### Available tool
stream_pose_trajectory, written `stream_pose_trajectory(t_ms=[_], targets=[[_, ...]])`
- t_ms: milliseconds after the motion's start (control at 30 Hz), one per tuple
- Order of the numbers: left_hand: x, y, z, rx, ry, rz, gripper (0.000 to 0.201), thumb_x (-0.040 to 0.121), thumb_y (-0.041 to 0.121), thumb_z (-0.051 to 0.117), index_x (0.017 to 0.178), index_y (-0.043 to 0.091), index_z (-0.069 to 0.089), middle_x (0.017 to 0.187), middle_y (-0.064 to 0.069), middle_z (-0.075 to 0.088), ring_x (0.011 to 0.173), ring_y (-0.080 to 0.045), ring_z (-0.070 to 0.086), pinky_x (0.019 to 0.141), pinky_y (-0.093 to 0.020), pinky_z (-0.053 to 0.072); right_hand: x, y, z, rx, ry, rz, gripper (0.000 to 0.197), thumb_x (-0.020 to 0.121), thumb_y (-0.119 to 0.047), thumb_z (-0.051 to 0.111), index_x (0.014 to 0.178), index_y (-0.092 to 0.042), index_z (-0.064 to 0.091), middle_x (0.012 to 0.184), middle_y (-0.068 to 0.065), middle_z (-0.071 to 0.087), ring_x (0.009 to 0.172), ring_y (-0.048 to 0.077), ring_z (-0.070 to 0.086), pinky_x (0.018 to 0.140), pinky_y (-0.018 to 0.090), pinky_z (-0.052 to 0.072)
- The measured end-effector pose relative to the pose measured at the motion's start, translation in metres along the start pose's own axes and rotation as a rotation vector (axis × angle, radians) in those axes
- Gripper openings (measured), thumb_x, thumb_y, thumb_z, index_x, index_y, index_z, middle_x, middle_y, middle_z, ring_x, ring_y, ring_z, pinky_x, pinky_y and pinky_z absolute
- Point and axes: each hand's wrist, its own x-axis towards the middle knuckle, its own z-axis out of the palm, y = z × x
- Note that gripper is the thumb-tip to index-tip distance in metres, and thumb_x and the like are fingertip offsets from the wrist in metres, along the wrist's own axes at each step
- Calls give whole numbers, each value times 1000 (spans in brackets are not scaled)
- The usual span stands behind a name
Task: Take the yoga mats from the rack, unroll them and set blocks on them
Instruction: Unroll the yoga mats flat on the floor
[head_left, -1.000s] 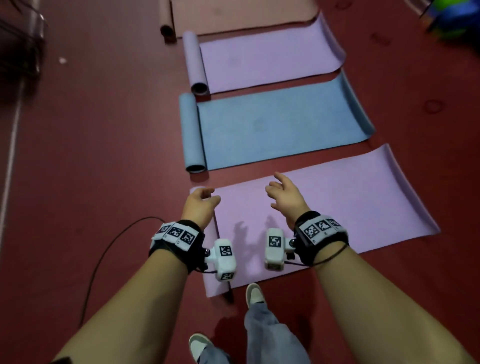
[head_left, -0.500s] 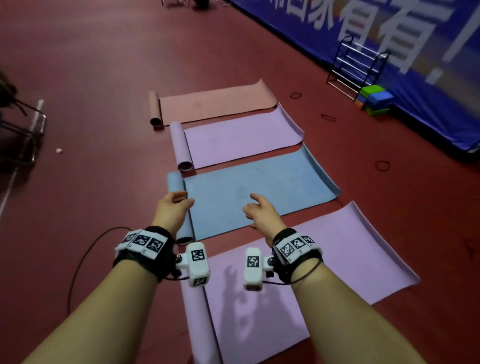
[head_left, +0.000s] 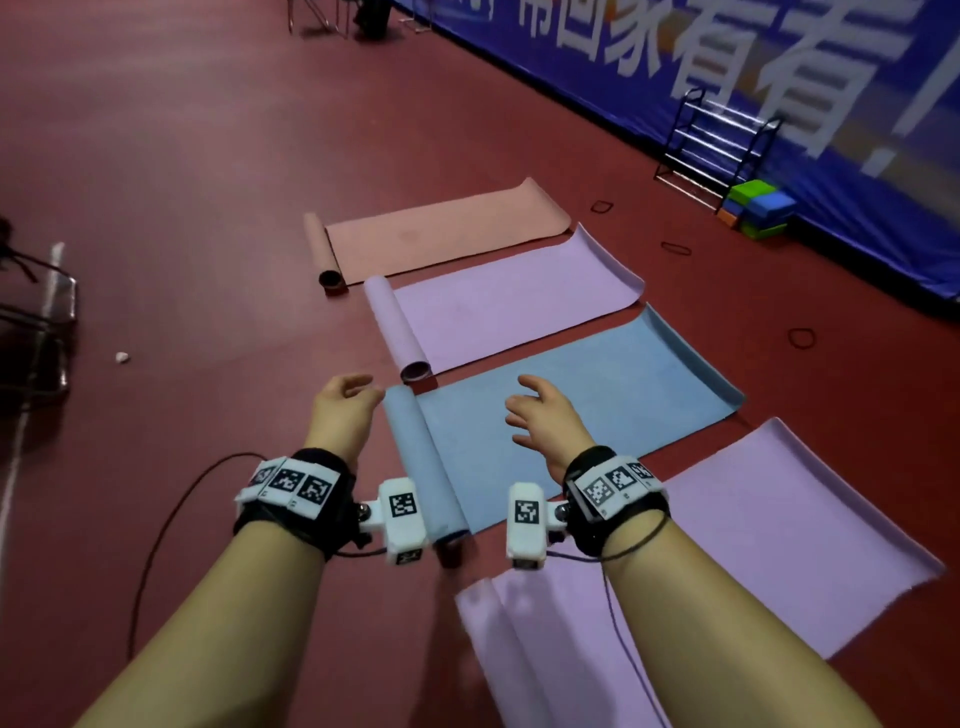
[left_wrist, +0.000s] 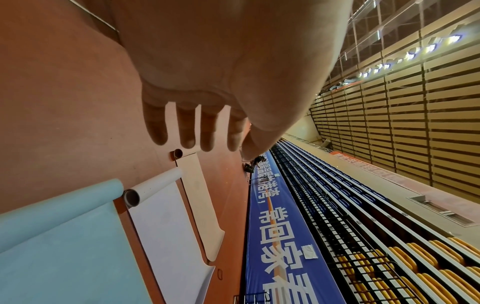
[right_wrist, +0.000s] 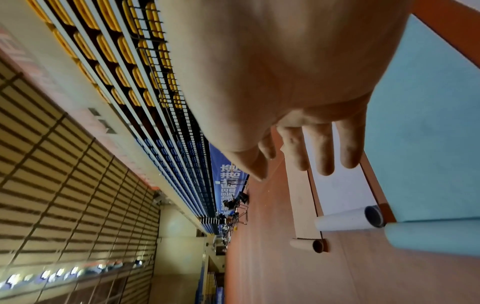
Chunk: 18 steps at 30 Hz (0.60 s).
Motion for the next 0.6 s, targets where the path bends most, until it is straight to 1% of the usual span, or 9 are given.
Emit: stream_pose_trajectory(t_ms=[67,100,167,200,300,433,500,533,600], targets=[[23,10,-30,12,-29,-9,31,95,11,58,126,8,59,115,-11,60,85,-15,55,72,-32,44,4,-13,39,36,24,22,46,96,-12,51,141,-18,43,105,2,57,119,30,58,97,45,49],[35,14,-46,6,-41,-18,30,96,12,58,125,10,60,116,-10,60,88,-16,56,72,-32,44,7,-20,59,40,21,24,46,95,-12,51,141,-18,44,106,2,57,117,29,59,96,44,50],[60,19,-71,-13,-51,-45,24,96,16,58,120,15,60,120,-10,61,103,-23,57,81,-35,44,19,-29,91,43,15,21,47,95,-12,51,141,-18,44,114,4,57,114,27,61,95,42,51],[70,20,-80,-11,-53,-53,22,96,17,59,117,18,60,120,-10,61,107,-25,57,84,-37,44,26,-32,104,47,12,25,48,95,-12,52,141,-18,44,116,5,57,113,27,61,94,42,51],[114,24,-104,-1,-54,-51,20,96,17,58,115,20,59,116,-8,61,103,-22,55,87,-39,44,53,-40,142,52,1,39,48,95,-12,52,141,-19,43,119,5,57,113,26,62,92,40,51],[182,30,-115,10,-92,-70,24,95,18,58,119,18,60,112,-6,61,102,-22,55,88,-41,47,105,-50,175,75,-6,71,49,95,-14,55,142,-20,42,126,7,56,110,25,63,90,38,52],[224,39,-118,14,-105,-76,26,95,18,58,122,17,60,111,-5,61,102,-22,55,90,-43,48,143,-60,189,85,26,82,50,95,-15,56,142,-19,42,123,6,57,105,24,64,88,37,52],[244,45,-119,9,-98,-72,27,95,18,59,122,17,60,111,-5,60,103,-22,55,89,-43,48,161,-66,196,99,42,85,49,95,-14,55,142,-18,42,118,5,58,101,23,63,85,36,51],[294,59,-123,3,-59,-49,27,95,17,59,122,15,61,110,-6,59,102,-22,53,88,-41,47,208,-83,218,128,62,74,46,95,-12,54,140,-17,44,103,3,60,88,20,61,77,34,48]])
